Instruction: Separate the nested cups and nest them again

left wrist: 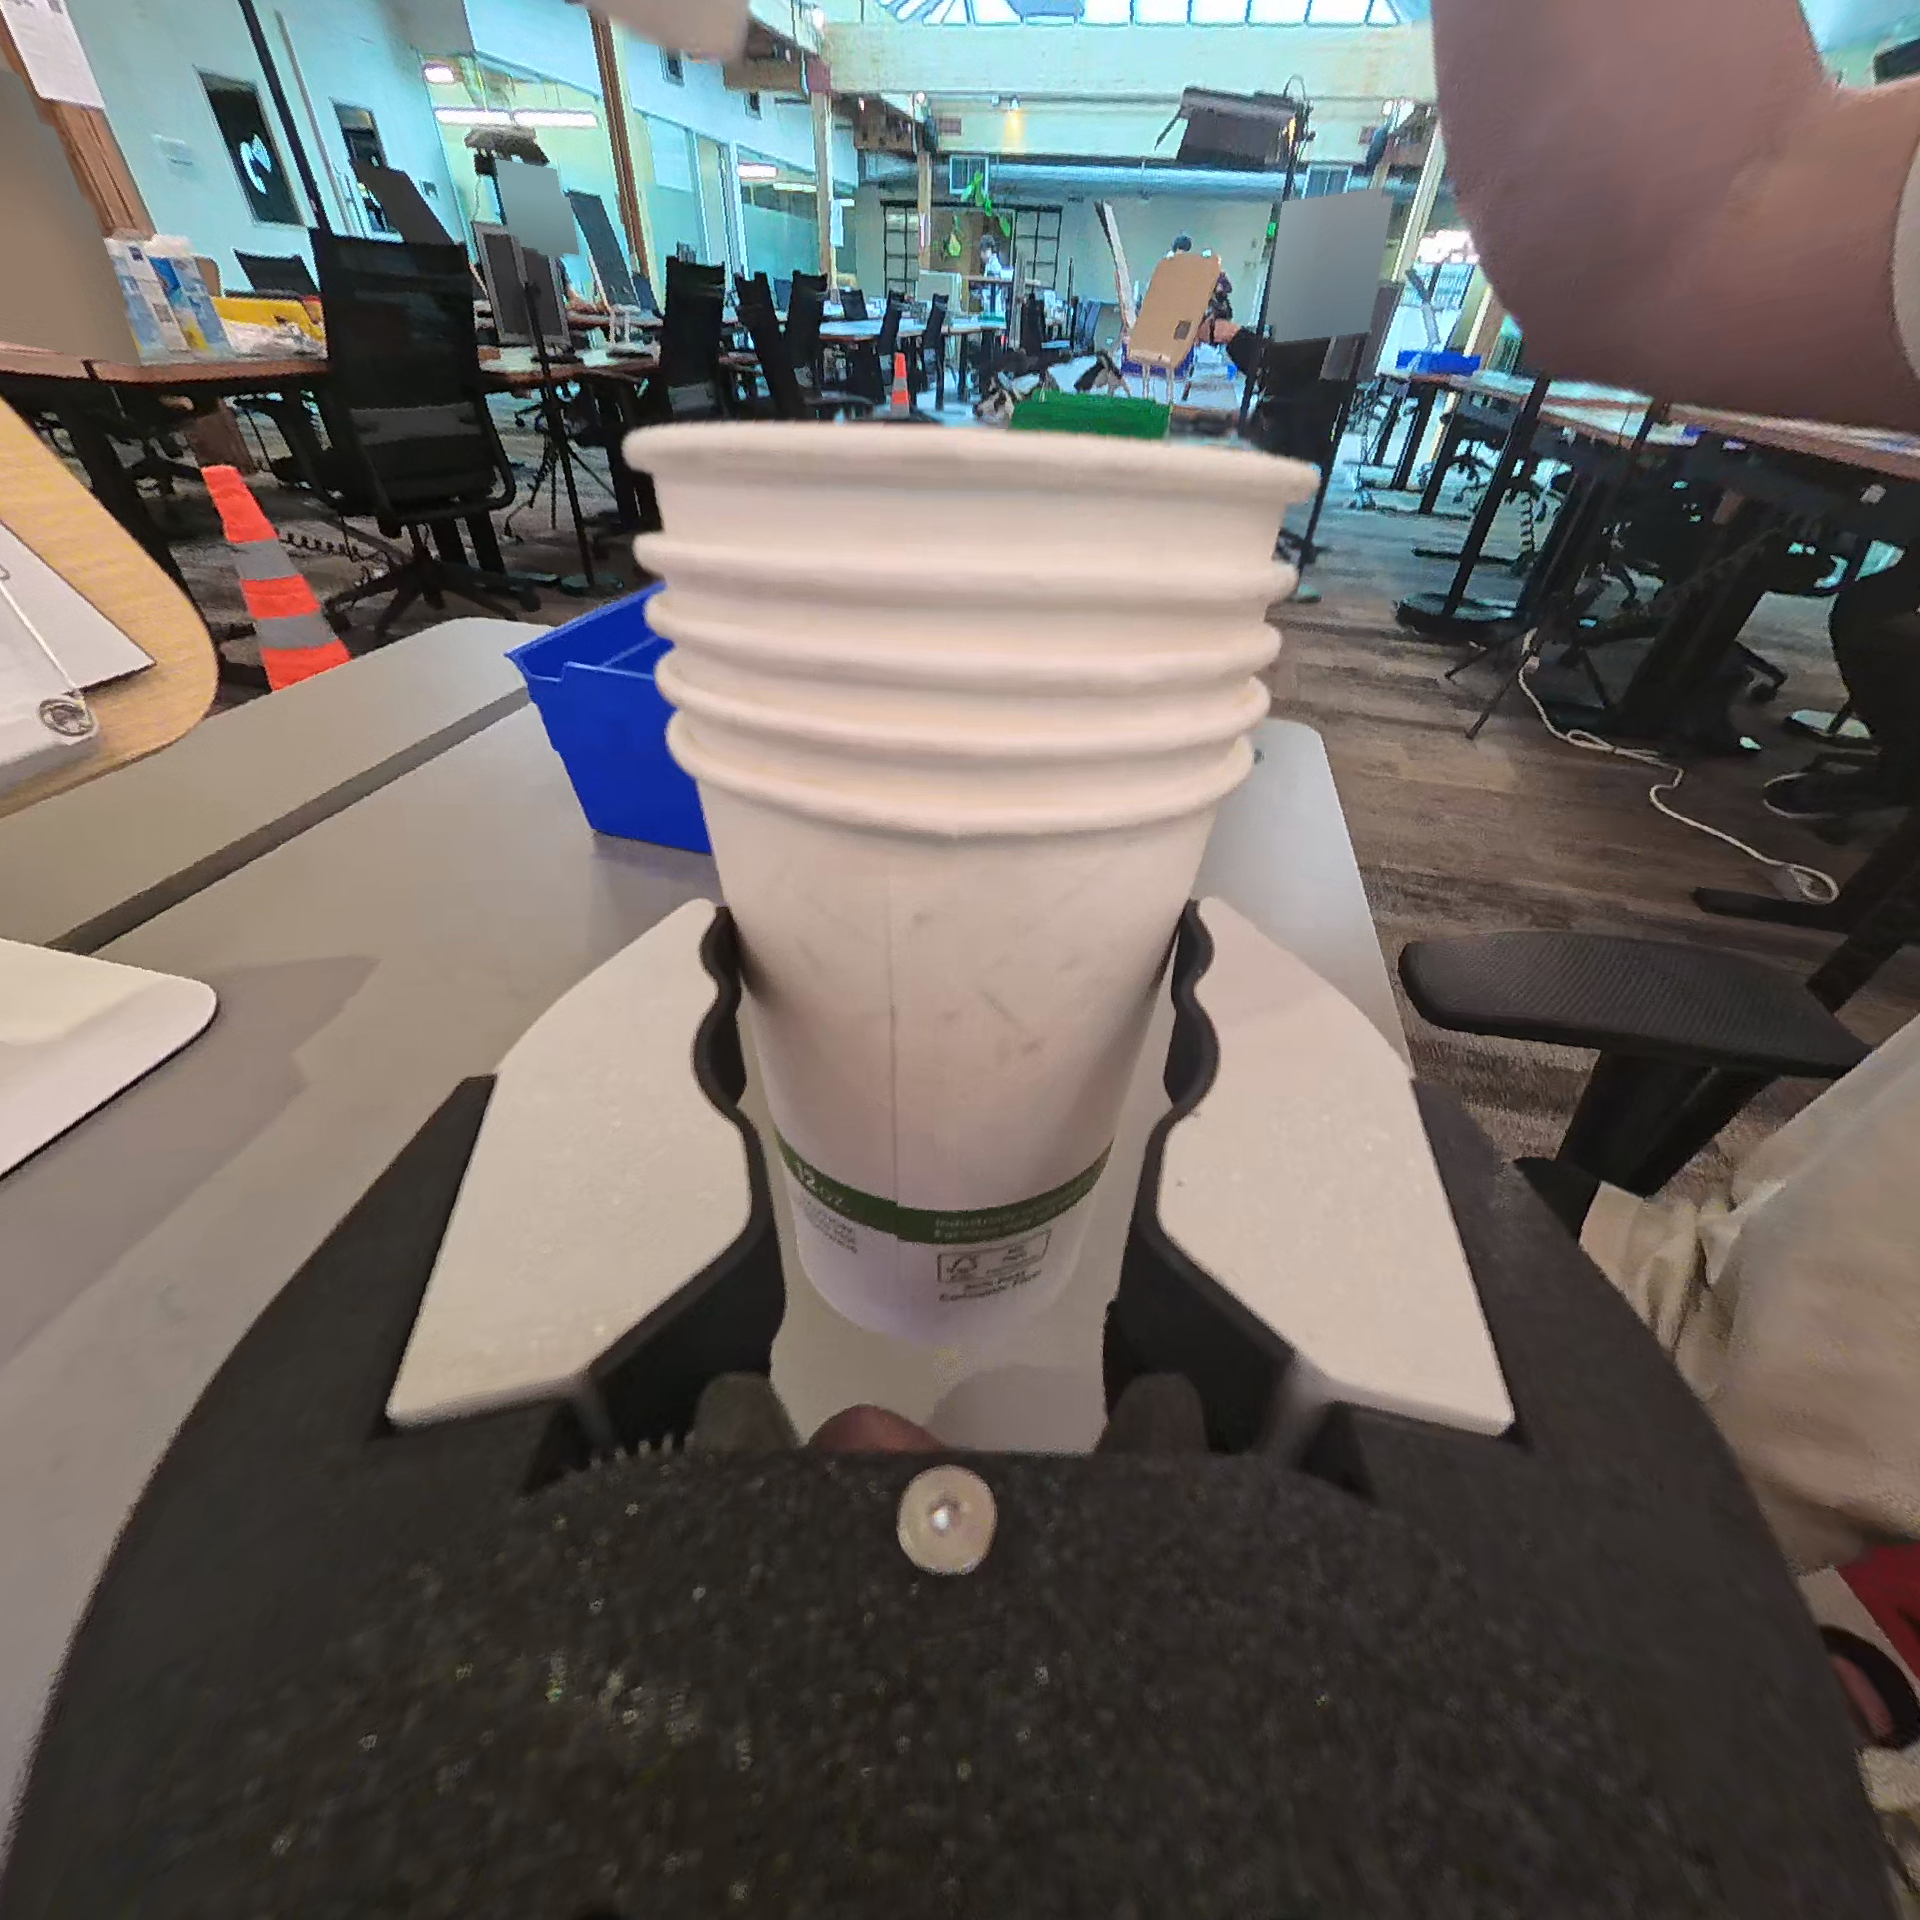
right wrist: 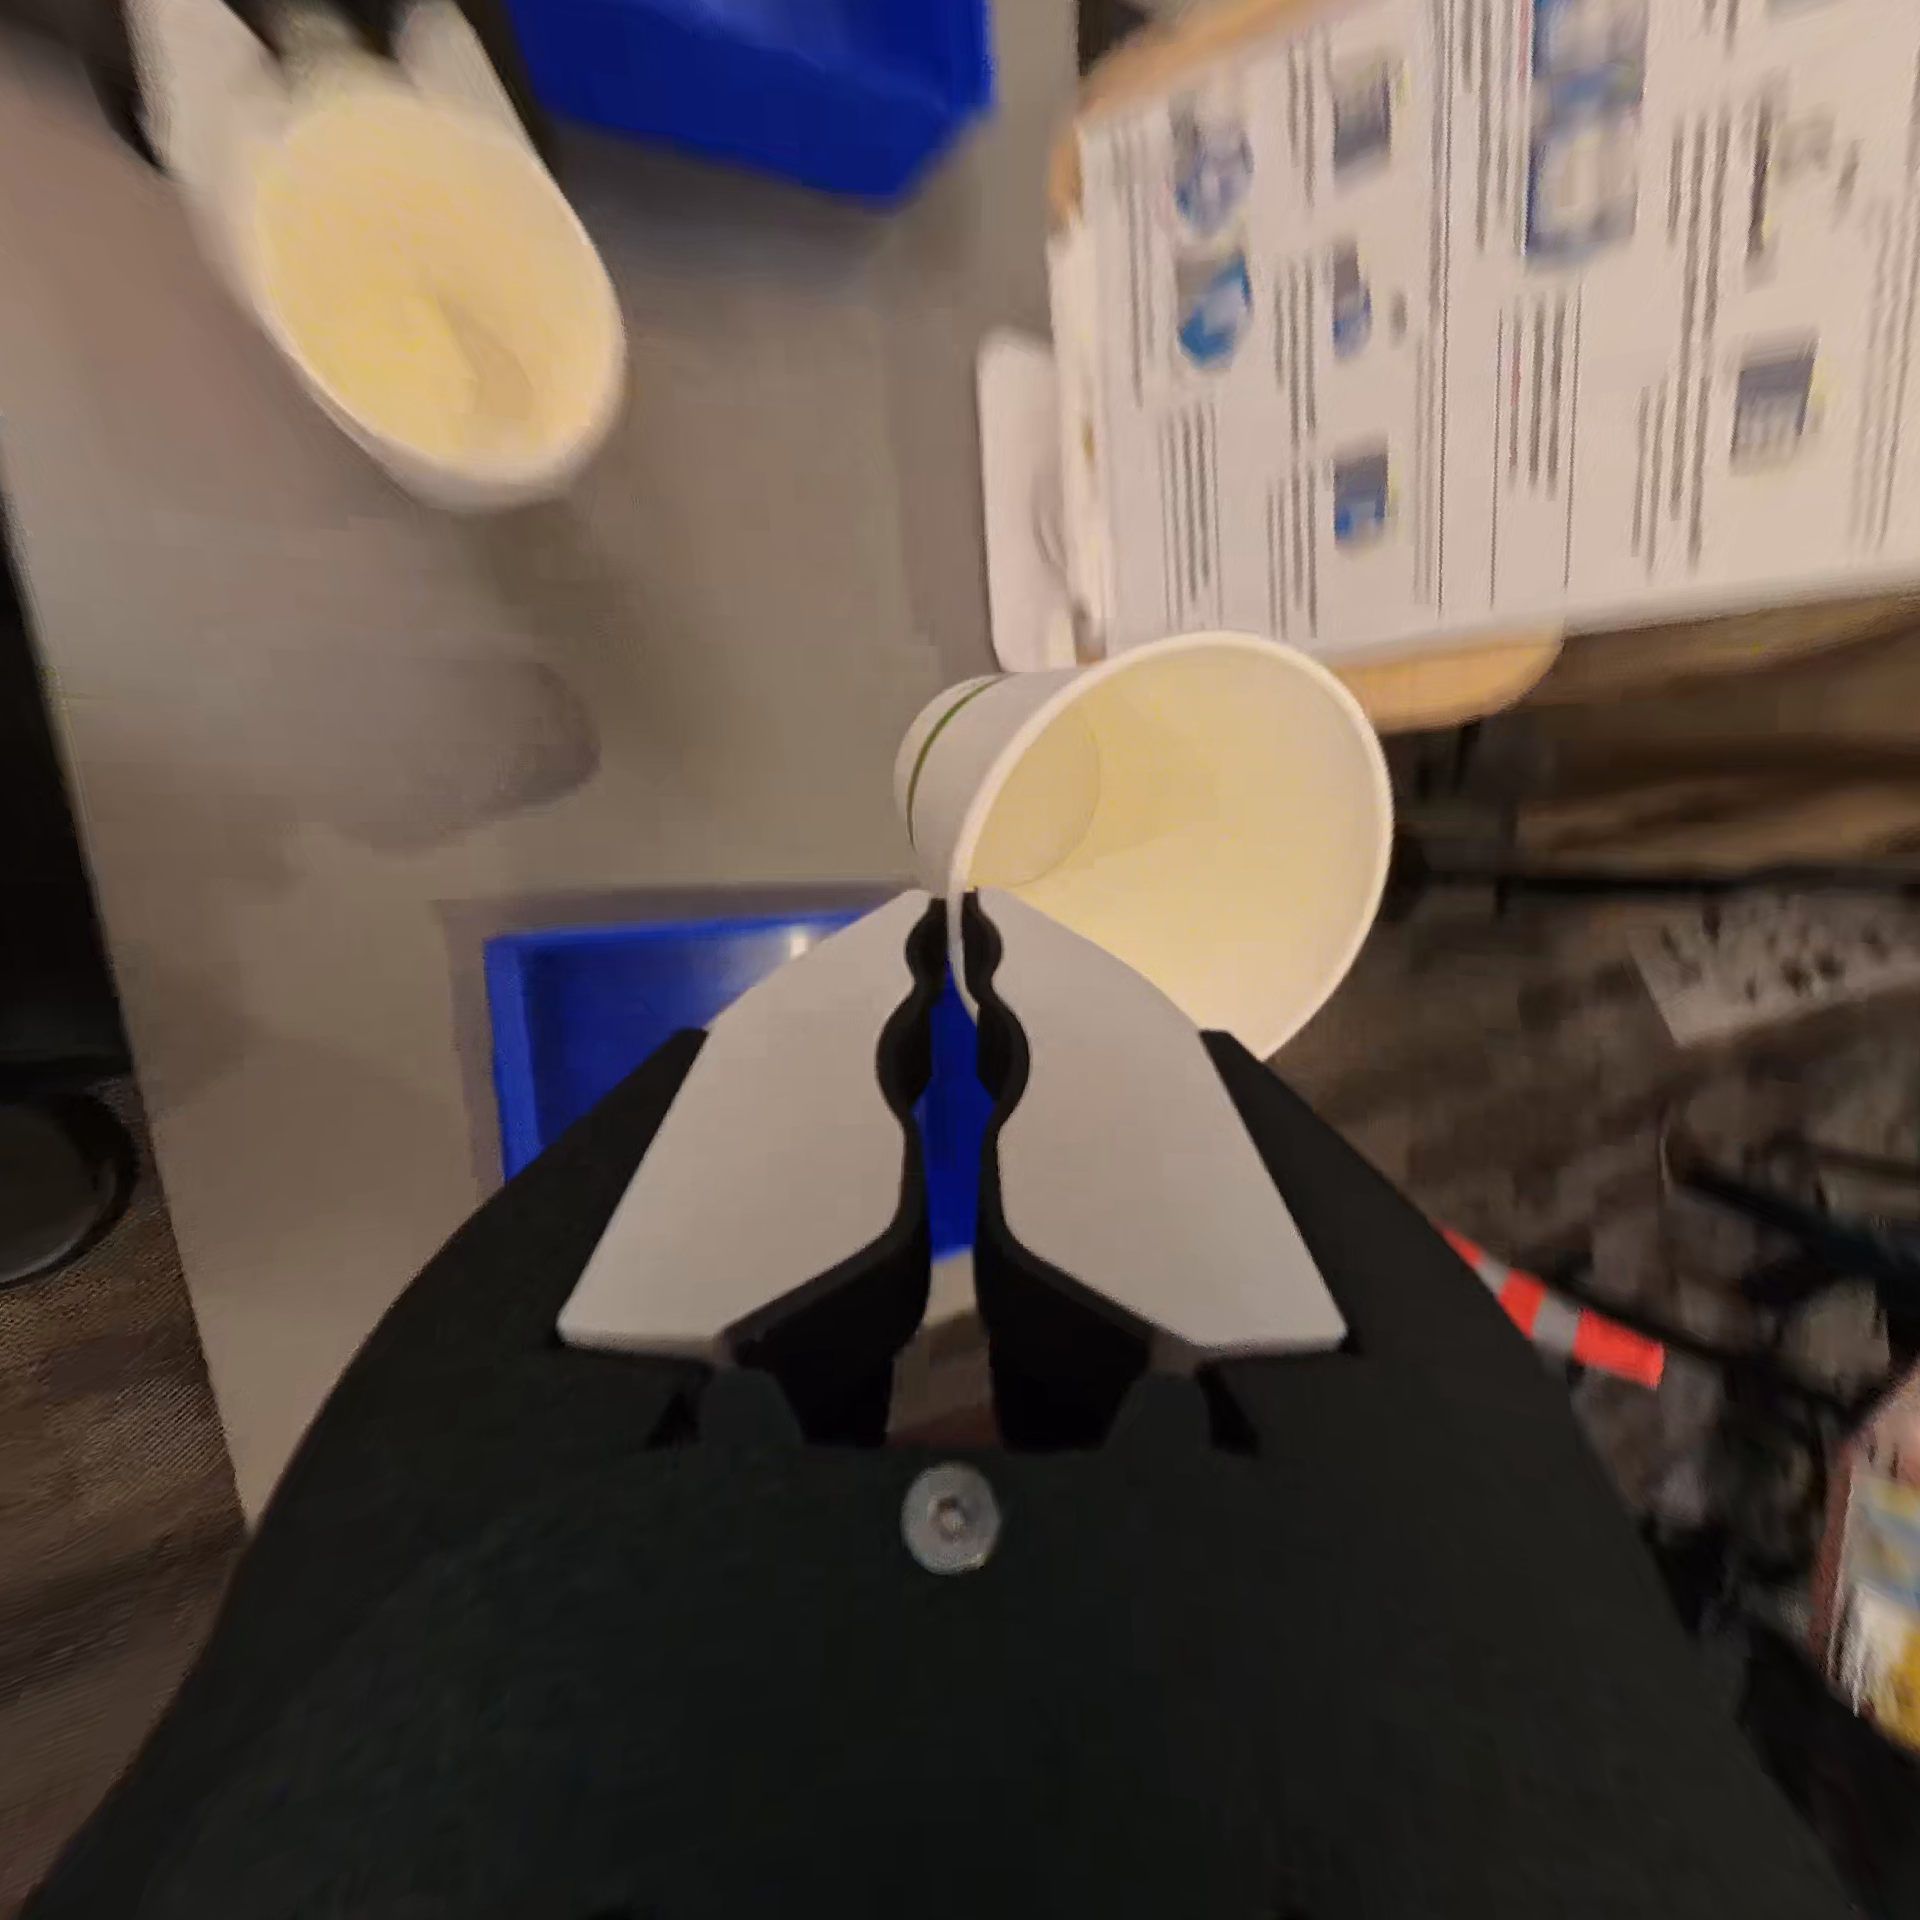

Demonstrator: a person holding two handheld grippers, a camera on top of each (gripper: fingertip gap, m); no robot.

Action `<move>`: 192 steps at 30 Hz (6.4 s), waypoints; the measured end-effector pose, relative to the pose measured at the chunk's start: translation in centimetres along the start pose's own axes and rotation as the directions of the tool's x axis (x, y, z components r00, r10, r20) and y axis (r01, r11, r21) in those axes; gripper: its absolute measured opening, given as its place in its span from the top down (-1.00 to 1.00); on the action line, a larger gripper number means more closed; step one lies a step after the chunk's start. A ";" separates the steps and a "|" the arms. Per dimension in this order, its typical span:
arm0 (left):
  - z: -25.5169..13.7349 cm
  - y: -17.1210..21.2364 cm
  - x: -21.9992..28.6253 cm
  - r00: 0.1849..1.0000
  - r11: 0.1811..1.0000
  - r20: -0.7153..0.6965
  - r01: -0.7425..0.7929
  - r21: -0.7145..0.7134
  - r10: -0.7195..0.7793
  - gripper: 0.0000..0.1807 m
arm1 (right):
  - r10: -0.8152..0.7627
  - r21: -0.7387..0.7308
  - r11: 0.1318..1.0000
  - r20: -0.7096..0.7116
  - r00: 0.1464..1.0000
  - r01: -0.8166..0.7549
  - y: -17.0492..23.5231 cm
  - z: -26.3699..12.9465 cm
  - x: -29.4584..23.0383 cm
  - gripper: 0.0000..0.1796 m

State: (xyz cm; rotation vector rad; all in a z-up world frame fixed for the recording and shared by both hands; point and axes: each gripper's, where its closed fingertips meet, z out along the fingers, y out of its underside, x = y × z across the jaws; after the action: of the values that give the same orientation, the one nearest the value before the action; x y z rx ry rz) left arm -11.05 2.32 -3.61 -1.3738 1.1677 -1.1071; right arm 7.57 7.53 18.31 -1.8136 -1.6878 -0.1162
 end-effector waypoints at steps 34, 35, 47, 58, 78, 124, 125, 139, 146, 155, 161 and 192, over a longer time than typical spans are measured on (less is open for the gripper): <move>-0.4 0.8 -1.3 0.998 0.999 0.057 0.039 0.012 -0.040 0.12 | -0.126 0.153 0.985 0.327 0.936 0.079 -3.4 13.5 -11.1 0.79; -0.5 0.8 -1.2 0.998 0.999 0.058 0.038 0.011 -0.039 0.12 | -0.184 0.182 0.975 0.356 0.916 0.125 -5.5 13.6 -12.7 0.79; -0.6 1.3 -1.4 0.997 1.000 0.070 0.031 -0.001 -0.031 0.12 | -0.301 0.184 0.953 0.495 0.815 0.240 -11.0 17.2 -18.5 0.94; -0.6 1.2 -1.3 0.997 1.000 0.073 0.019 -0.003 -0.019 0.12 | -0.292 0.171 0.956 0.509 0.810 0.237 -10.5 16.3 -18.1 0.96; -0.2 0.7 0.1 1.000 1.000 0.028 -0.004 -0.002 0.004 0.12 | 0.101 -0.004 0.995 -0.143 0.985 -0.102 4.6 3.5 2.5 0.97; -0.6 1.2 -1.0 0.998 1.000 0.055 0.020 0.011 -0.021 0.12 | -0.284 0.278 0.946 0.463 0.840 0.166 -10.2 17.2 -19.2 0.93; -0.5 1.3 -1.1 0.998 1.000 0.061 0.014 0.003 -0.015 0.12 | -0.280 0.280 0.947 0.474 0.835 0.158 -10.2 17.0 -19.3 0.88; -0.3 1.4 -0.3 0.999 1.000 0.035 0.010 0.000 -0.010 0.12 | -0.246 0.306 0.939 0.287 0.926 0.155 -9.9 10.8 -13.6 0.97; 0.0 1.3 0.0 1.000 1.000 0.019 0.004 0.001 -0.004 0.12 | -0.038 0.233 0.971 -0.086 0.996 0.057 -2.5 0.1 -4.3 0.97; 0.1 1.4 0.2 1.000 1.000 0.015 0.002 -0.007 -0.002 0.12 | 0.182 -0.236 0.951 -0.091 0.979 -0.199 18.1 8.4 -7.1 0.97; 0.3 1.8 0.1 1.000 1.000 0.015 0.010 -0.017 -0.010 0.12 | 0.256 -0.282 0.922 -0.066 0.964 -0.264 24.3 13.4 -9.9 0.96; 0.7 2.5 0.0 1.000 0.999 0.028 -0.002 -0.041 0.003 0.12 | -0.232 0.286 0.951 0.397 0.888 0.121 -8.9 17.8 -20.7 0.95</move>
State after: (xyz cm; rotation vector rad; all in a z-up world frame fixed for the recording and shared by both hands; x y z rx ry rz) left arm -10.64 2.28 -6.12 -1.4150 1.1775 -1.0636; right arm -10.43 -1.65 -2.10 -1.5614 -2.0622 0.4362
